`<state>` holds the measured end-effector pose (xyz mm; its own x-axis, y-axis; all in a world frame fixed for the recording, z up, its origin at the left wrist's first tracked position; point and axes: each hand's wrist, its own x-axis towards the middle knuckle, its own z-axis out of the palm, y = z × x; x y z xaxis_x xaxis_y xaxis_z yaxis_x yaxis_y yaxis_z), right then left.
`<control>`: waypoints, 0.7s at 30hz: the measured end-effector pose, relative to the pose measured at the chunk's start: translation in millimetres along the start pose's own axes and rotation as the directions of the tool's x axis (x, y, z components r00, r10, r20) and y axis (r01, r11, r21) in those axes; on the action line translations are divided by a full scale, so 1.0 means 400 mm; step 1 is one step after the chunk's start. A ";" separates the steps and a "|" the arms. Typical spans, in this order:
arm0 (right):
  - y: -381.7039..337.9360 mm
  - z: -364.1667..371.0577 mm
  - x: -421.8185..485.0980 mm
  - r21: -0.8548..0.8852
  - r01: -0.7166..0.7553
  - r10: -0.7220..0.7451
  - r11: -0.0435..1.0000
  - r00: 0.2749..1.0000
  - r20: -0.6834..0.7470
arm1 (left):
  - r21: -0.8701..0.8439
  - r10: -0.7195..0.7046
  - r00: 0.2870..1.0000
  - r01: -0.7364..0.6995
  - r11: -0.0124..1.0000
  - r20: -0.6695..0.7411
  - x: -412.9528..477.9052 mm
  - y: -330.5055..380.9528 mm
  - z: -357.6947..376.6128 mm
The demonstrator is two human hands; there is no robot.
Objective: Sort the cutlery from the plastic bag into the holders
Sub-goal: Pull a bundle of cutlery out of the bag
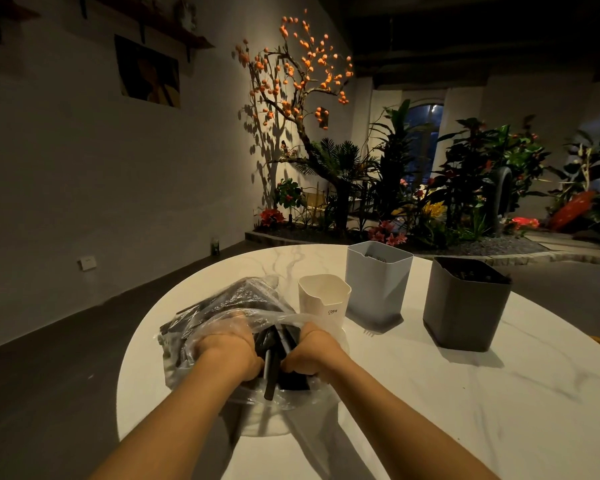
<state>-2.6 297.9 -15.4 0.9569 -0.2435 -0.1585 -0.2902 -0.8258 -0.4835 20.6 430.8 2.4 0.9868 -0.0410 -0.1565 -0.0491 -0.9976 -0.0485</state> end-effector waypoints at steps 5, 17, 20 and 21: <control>0.001 0.008 0.002 -0.015 0.006 -0.005 1.000 1.000 0.016 | -0.106 -0.054 0.999 0.053 0.993 -0.005 0.005 0.001 0.008; 0.009 0.007 0.005 0.013 0.021 -0.022 1.000 1.000 0.015 | -0.154 -0.051 0.995 0.065 0.986 0.090 0.034 -0.021 0.010; 0.007 0.004 0.005 0.048 0.022 -0.022 0.999 1.000 0.000 | -0.189 -0.059 0.996 0.072 0.979 0.073 0.034 -0.021 0.007; 0.007 0.003 0.005 0.057 0.025 -0.025 0.998 1.000 -0.004 | -0.203 -0.060 0.996 0.072 0.976 0.063 0.032 -0.021 0.005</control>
<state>-1.8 295.7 -18.2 0.9638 -0.2250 -0.1429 -0.2664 -0.8011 -0.5359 33.3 438.7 -1.3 0.9764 0.0229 -0.2149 0.0544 -0.9884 0.1418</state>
